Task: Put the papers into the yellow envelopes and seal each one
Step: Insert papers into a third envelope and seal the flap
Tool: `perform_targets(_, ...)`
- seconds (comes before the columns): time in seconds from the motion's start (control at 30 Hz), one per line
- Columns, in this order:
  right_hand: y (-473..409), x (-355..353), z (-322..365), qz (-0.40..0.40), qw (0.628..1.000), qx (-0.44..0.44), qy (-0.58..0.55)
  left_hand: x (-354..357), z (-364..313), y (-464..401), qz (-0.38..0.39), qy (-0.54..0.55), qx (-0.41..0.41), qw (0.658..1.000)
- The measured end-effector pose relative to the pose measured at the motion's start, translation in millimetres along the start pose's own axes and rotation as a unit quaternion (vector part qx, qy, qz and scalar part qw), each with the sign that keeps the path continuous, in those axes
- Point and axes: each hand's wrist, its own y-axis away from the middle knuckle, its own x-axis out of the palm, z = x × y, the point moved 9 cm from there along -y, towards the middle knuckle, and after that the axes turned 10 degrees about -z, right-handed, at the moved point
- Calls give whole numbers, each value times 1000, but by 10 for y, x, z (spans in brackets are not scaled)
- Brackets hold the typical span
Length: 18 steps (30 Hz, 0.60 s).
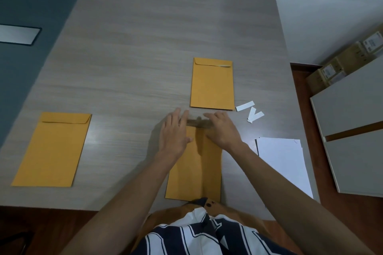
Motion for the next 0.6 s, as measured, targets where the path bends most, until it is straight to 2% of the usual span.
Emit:
perform_targets(0.1, 195, 37, 165, -31, 997, -64, 29, 25, -60, 44, 3, -3, 56, 998)
perform_targets(0.3, 541, 179, 297, -62, 993, -79, 66, 31, 25, 275, -36, 53, 136, 989)
perform_targets(0.33, 545, 216, 341, -55, 992, -83, 81, 25, 52, 278, -30, 58, 146, 987)
perform_targets(0.47, 562, 509, 492, 73, 983, -82, 148, 62, 157, 232, -5, 37, 188, 982)
perform_targets(0.6, 620, 612, 420, 112, 968, -68, 216, 128, 108, 315, 50, -37, 231, 971)
